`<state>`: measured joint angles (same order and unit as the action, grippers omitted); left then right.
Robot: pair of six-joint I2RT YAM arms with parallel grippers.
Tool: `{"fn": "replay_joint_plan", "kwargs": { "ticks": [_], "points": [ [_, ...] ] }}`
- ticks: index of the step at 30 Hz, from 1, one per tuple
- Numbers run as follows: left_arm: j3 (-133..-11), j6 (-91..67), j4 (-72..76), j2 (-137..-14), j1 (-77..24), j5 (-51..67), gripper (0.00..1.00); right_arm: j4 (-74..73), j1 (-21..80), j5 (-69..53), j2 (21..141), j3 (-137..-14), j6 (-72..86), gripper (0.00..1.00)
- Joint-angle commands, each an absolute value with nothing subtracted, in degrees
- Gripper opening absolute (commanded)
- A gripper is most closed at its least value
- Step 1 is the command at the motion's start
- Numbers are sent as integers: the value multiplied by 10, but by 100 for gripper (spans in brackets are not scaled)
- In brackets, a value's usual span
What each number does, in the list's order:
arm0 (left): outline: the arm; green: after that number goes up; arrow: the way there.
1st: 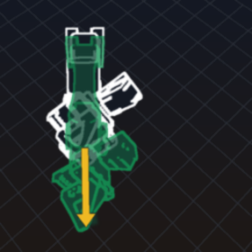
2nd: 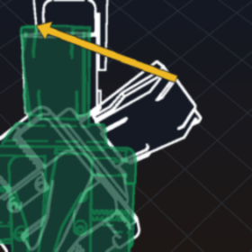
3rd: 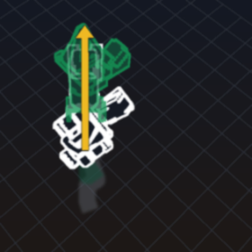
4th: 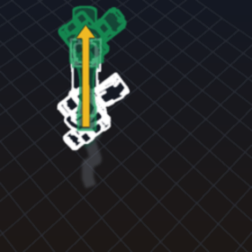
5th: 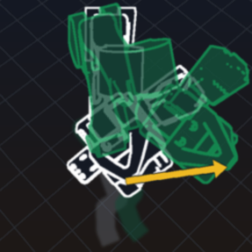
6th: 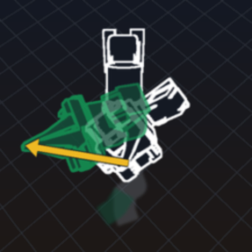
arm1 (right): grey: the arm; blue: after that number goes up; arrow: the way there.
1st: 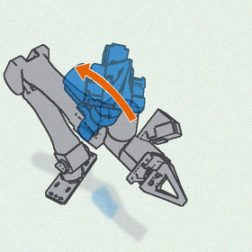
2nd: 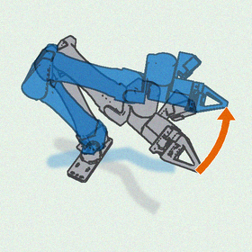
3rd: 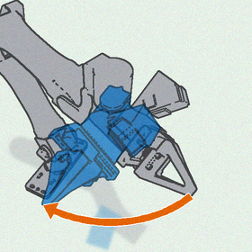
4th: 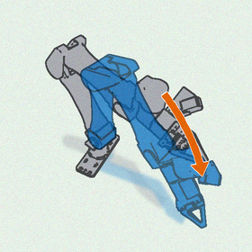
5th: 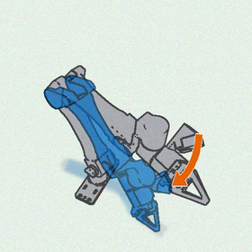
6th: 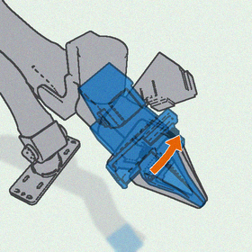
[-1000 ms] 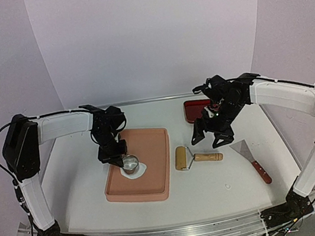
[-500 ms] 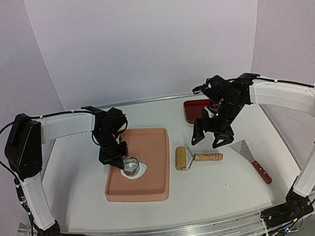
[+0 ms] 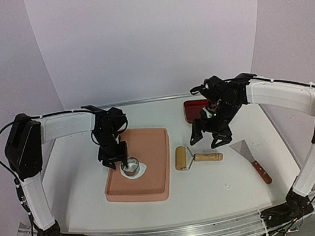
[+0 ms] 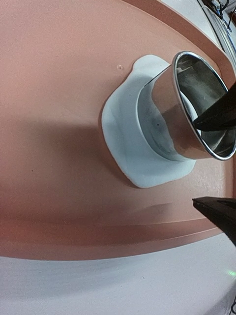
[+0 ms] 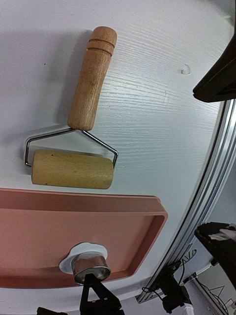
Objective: Roll out the dumpling wrappers from the dough
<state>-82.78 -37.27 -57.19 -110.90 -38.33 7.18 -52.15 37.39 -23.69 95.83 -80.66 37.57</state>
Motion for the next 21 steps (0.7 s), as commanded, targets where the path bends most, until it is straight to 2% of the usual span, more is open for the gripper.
{"fn": "replay_joint_plan", "kwargs": {
  "ticks": [1, 6, 9, 12, 14, 16, 21],
  "points": [
    [-876, -369, -609, -1066, -385, 45, 53, -518, 377, -244, 980, -851, 378, 85],
    [-896, -371, -637, -1042, -384, 35, 49, -515, 404, -249, 1010, -914, 361, 85],
    [-885, -372, -624, -1016, -384, 53, 34, -504, 421, -256, 1036, -948, 362, 84],
    [-851, -371, -580, -987, -383, 92, 19, -451, 437, -276, 1059, -962, 377, 71],
    [-830, -377, -558, -978, -383, 109, 13, -381, 445, -308, 1071, -957, 406, 59],
    [-815, -384, -541, -976, -382, 125, 10, -320, 452, -337, 1091, -955, 443, 50],
    [-769, -409, -497, -969, -376, 141, 7, -200, 471, -385, 1154, -972, 509, 38]
  ]
}}
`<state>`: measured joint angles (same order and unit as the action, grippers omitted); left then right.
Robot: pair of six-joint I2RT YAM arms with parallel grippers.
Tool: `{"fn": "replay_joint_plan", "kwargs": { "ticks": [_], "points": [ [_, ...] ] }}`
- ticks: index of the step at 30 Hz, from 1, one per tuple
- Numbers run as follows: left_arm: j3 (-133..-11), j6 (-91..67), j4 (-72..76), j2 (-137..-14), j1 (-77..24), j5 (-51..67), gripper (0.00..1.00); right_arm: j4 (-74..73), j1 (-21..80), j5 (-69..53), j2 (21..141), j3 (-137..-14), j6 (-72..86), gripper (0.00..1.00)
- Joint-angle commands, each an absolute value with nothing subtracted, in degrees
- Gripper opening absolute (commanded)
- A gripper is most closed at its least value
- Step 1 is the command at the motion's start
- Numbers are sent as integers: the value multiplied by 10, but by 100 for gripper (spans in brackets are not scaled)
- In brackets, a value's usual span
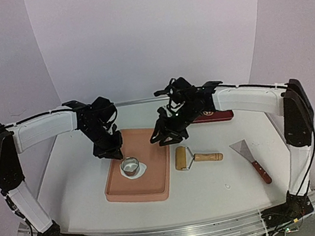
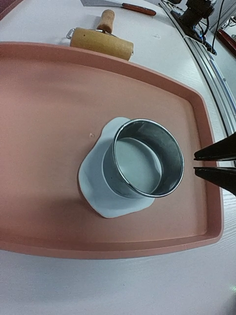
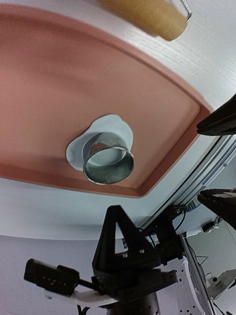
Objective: Roll out the dumpling wrappers from the dough
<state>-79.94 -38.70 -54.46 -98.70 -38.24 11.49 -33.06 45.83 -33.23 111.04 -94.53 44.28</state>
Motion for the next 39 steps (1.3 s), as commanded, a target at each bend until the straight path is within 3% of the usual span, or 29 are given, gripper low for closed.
{"fn": "replay_joint_plan", "kwargs": {
  "ticks": [1, 6, 14, 29, 39],
  "points": [
    [-761, -413, -488, -968, -374, 144, 7, -181, 474, -391, 1166, -976, 517, 37],
    [-751, -417, -481, -974, -368, 141, 6, -131, 482, -417, 1230, -1007, 561, 29],
    [-734, -413, -481, -971, -354, 138, 7, -128, 490, -427, 1303, -1057, 574, 29],
    [-734, -390, -476, -990, -349, 148, 7, -131, 491, -429, 1336, -1051, 562, 17],
    [-739, -373, -474, -998, -349, 165, 7, -132, 491, -432, 1353, -1057, 560, 14]
  ]
}}
